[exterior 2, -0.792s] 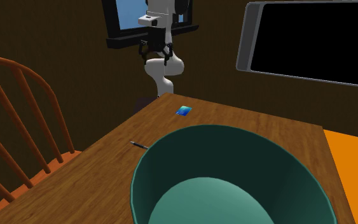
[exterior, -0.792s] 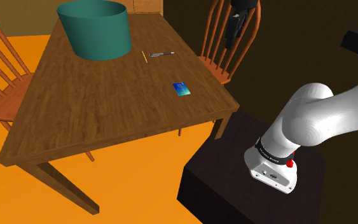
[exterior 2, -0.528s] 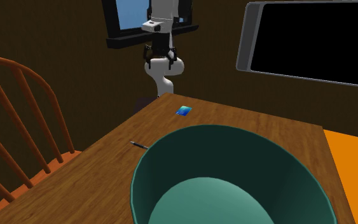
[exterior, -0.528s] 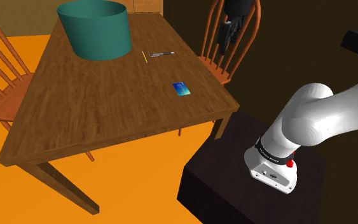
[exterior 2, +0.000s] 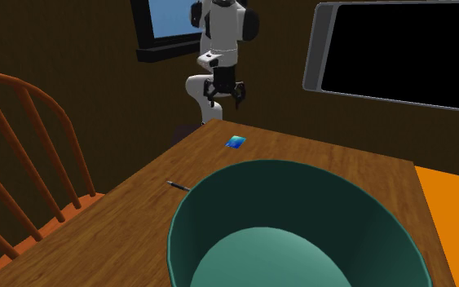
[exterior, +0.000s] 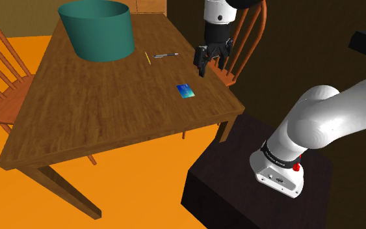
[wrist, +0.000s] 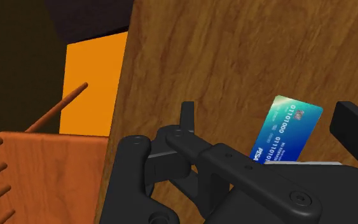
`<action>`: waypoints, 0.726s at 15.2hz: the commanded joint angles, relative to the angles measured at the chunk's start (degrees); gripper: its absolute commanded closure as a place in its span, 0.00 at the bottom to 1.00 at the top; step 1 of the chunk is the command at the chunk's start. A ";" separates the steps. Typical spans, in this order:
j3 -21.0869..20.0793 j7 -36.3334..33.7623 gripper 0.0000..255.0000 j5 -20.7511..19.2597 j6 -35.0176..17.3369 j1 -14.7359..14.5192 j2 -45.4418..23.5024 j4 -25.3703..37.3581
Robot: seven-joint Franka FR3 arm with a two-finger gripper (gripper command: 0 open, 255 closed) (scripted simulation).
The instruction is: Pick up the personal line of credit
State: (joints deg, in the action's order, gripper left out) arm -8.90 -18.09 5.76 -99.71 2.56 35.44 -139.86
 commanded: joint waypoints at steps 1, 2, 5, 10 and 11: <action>-1.87 -5.64 0.00 2.53 -2.96 0.40 -3.20 -0.07; -2.73 -8.19 0.00 3.69 -4.39 0.58 -4.76 -0.04; -5.12 -15.66 0.00 6.87 -8.91 1.07 -9.89 0.50; -6.06 -17.27 0.00 7.86 -13.46 1.11 -12.42 -1.49; -6.15 -17.20 0.00 7.92 -14.30 1.10 -12.74 -2.02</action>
State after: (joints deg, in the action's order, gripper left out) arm -14.97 -35.34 13.60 -113.06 3.64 23.02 -141.27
